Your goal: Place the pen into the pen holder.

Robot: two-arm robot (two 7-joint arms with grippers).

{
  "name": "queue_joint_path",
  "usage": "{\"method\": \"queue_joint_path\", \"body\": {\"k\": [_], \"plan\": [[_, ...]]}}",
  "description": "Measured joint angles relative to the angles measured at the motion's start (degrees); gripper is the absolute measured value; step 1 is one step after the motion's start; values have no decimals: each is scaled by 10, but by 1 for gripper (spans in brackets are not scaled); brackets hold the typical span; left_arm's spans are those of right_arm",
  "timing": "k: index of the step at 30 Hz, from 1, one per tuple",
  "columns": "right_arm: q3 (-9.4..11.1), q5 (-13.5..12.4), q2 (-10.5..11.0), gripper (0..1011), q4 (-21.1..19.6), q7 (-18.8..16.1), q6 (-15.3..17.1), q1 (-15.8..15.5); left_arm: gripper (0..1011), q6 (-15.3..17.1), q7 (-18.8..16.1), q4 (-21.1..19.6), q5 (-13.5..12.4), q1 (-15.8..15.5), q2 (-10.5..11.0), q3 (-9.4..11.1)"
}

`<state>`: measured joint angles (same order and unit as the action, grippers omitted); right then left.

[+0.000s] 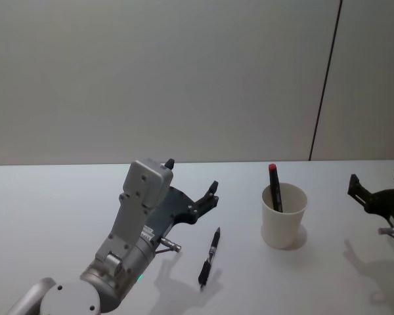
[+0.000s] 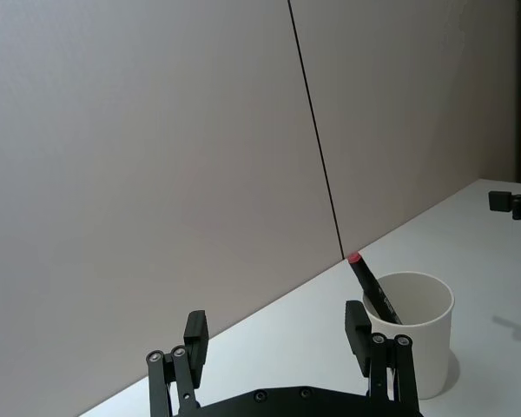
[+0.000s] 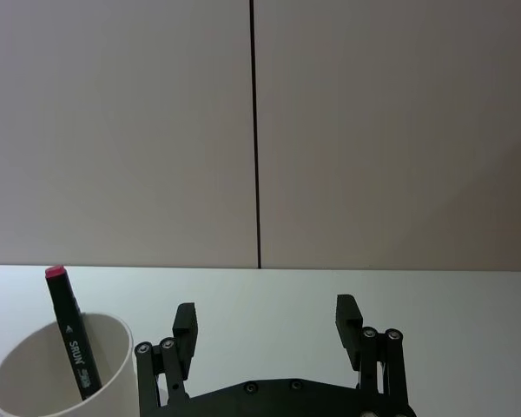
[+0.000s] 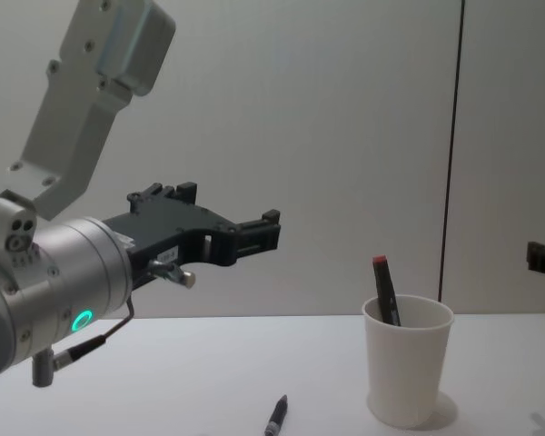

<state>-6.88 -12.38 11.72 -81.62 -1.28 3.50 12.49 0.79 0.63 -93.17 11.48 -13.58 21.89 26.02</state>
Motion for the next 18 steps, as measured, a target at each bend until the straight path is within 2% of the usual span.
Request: {"method": "queue_joint_path", "body": {"k": [9,18], "plan": [[3,1,4,1002,-4,2,4,-5,1004,15,7,0,10,-1,0,-3],[4,1,5,1001,-5,3,6,-8,1004,65,26,3,35,-9,-3,-10]]}}
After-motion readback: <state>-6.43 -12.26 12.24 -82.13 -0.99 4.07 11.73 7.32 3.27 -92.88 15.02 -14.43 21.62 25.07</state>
